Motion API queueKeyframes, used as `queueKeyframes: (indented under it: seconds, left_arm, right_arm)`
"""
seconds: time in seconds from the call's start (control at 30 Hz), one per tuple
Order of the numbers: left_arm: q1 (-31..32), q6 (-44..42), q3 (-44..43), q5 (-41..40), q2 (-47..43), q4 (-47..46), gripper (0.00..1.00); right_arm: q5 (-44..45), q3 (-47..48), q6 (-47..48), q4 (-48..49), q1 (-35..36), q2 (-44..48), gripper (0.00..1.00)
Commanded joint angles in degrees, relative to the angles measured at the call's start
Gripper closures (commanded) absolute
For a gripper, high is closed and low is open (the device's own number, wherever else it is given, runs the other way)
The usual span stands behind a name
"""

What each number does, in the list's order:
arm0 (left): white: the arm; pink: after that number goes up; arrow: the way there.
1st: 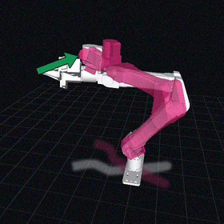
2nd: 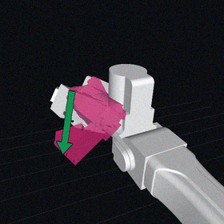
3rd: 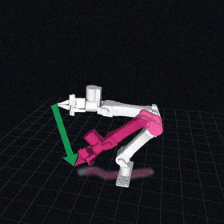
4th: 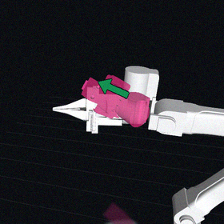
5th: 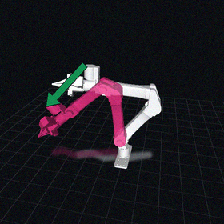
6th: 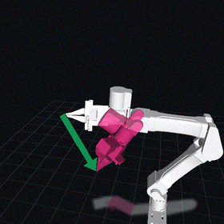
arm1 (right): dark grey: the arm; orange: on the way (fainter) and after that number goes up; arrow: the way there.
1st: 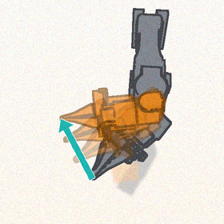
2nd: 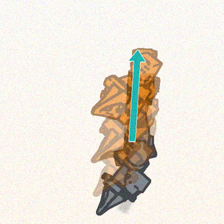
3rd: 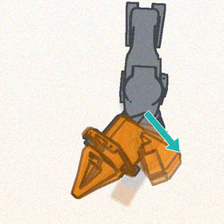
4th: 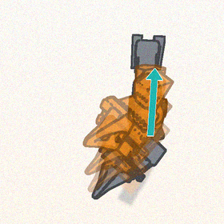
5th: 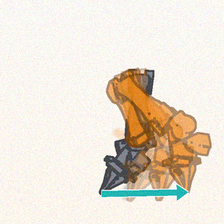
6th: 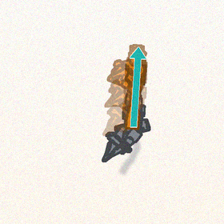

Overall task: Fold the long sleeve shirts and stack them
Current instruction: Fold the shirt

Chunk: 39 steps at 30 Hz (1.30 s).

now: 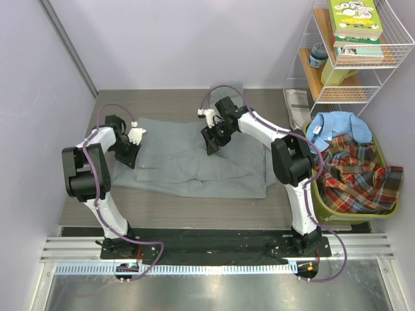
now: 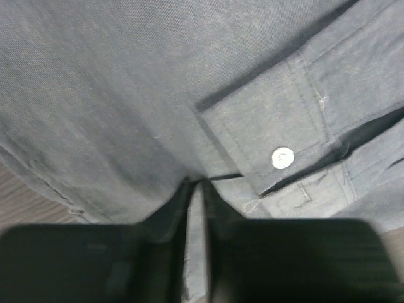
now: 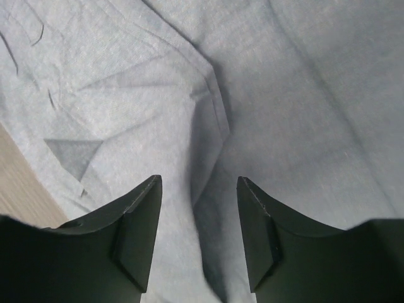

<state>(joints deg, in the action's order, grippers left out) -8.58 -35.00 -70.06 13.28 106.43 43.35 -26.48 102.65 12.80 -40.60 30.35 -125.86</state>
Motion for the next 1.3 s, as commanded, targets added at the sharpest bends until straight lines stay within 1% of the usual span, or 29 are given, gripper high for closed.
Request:
queueKeyframes:
  seconds: [0.0, 0.03, 0.13, 0.17, 0.23, 0.33, 0.4, 0.5, 0.6, 0.63, 0.7, 0.73, 0.8, 0.83, 0.9, 0.93, 0.97, 1.0, 1.03, 1.07, 1.1, 1.13, 1.17, 1.2, 1.23, 1.27]
  left_arm:
    - [0.3, 2.7, -0.7, -0.6, 0.9, -3.7, 0.73]
    - [0.3, 2.5, -0.2, -0.4, -1.7, -3.7, 0.6]
    - [1.3, 1.6, -0.6, 0.4, -5.0, -1.3, 0.29]
    - [1.6, 1.2, -1.2, 0.2, -5.8, -0.5, 0.27]
    - [2.5, 0.6, -2.7, -0.4, -5.6, 1.3, 0.25]
    - [3.8, 0.4, -4.3, -2.0, -2.7, 1.7, 0.25]
    - [4.4, 0.5, -5.1, -3.4, 1.4, 2.4, 0.27]
    - [4.6, 0.3, -5.4, -4.8, 5.4, 3.9, 0.33]
    - [4.6, -0.9, -1.8, -5.5, 5.1, 3.7, 0.4]
    - [4.6, -1.1, 0.9, -5.6, 4.6, 3.8, 0.42]
    - [4.7, -2.0, 3.8, -5.8, 3.1, 4.3, 0.44]
    - [4.7, -2.3, 7.0, -5.8, 0.8, 4.4, 0.44]
    - [4.6, -3.6, 11.6, -5.5, -1.6, 5.5, 0.45]
    - [4.6, -3.8, 12.9, -5.5, -4.5, 6.1, 0.45]
    - [4.6, -4.3, 15.4, -3.8, -7.5, 8.5, 0.45]
    - [4.6, -5.0, 15.6, -3.1, -10.4, 9.0, 0.41]
    - [4.6, -5.0, 15.5, -2.6, -12.2, 9.4, 0.38]
    - [4.5, -5.1, 13.9, -1.5, -13.5, 9.6, 0.34]
    - [3.8, -5.7, 12.3, 0.3, -14.5, 10.9, 0.27]
    - [3.3, -5.7, 10.4, 1.9, -15.6, 11.9, 0.23]
    - [2.8, -5.5, 5.9, 3.5, -15.8, 12.5, 0.2]
    - [1.6, -6.0, 3.4, 8.4, -15.7, 14.7, 0.12]
    - [0.7, -6.0, 0.7, 10.8, -15.5, 15.4, 0.05]
    - [-0.1, -6.0, -4.5, 14.3, -15.5, 15.7, 0.0]
    - [-2.2, -5.6, -7.0, 20.7, -15.7, 15.9, 0.0]
    - [-3.3, -3.8, -9.1, 24.3, -16.0, 14.4, 0.0]
  right_arm:
    - [1.1, 1.4, 0.8, -3.3, -1.0, 9.3, 0.44]
    - [1.2, 0.8, 1.3, -5.2, -1.6, 10.2, 0.44]
    - [1.4, -4.2, 2.1, -6.6, -2.5, 13.9, 0.45]
    - [2.0, -7.2, 2.5, -6.8, -2.9, 14.6, 0.47]
    - [2.6, -9.6, 2.8, -6.9, -3.3, 14.9, 0.47]
    - [4.0, -12.3, 3.4, -6.8, -3.6, 12.4, 0.5]
    - [5.1, -13.6, 4.0, -6.2, -4.0, 10.8, 0.52]
    - [6.4, -14.7, 4.5, -5.3, -4.2, 8.0, 0.54]
    - [6.8, -16.4, 5.6, -5.1, -4.2, 6.9, 0.55]
    - [7.0, -17.0, 5.8, -5.0, -4.3, 6.9, 0.55]
    - [6.5, -19.4, 6.3, -5.0, -4.2, 7.7, 0.57]
    - [5.4, -20.4, 6.8, -5.3, -4.1, 8.3, 0.57]
    - [4.8, -24.0, 7.6, -6.1, -3.5, 11.0, 0.58]
    - [4.1, -25.1, 8.6, -6.5, -2.7, 12.0, 0.58]
    - [2.6, -27.1, 8.9, -7.1, -2.4, 16.0, 0.57]
    - [1.7, -26.9, 8.7, -8.8, -2.4, 17.1, 0.57]
    - [-1.2, -25.1, 8.8, -10.0, -2.7, 18.2, 0.54]
    - [-2.2, -24.0, 8.4, -10.9, -2.8, 20.1, 0.53]
    - [-2.7, -22.8, 7.7, -11.3, -3.0, 21.0, 0.52]
    - [-3.7, -19.8, 6.7, -11.3, -4.1, 21.6, 0.5]
    - [-4.3, -18.0, 6.3, -11.3, -4.8, 22.1, 0.49]
    - [-4.5, -16.3, 5.5, -10.7, -5.6, 22.2, 0.45]
    - [-4.5, -12.6, 4.9, -10.2, -6.6, 21.8, 0.44]
    - [-4.6, -11.0, 3.7, -8.7, -8.9, 21.4, 0.44]
    - [-4.5, -9.3, 2.9, -7.7, -10.0, 20.4, 0.44]
    - [-4.5, -6.0, 2.3, -7.0, -11.1, 19.9, 0.43]
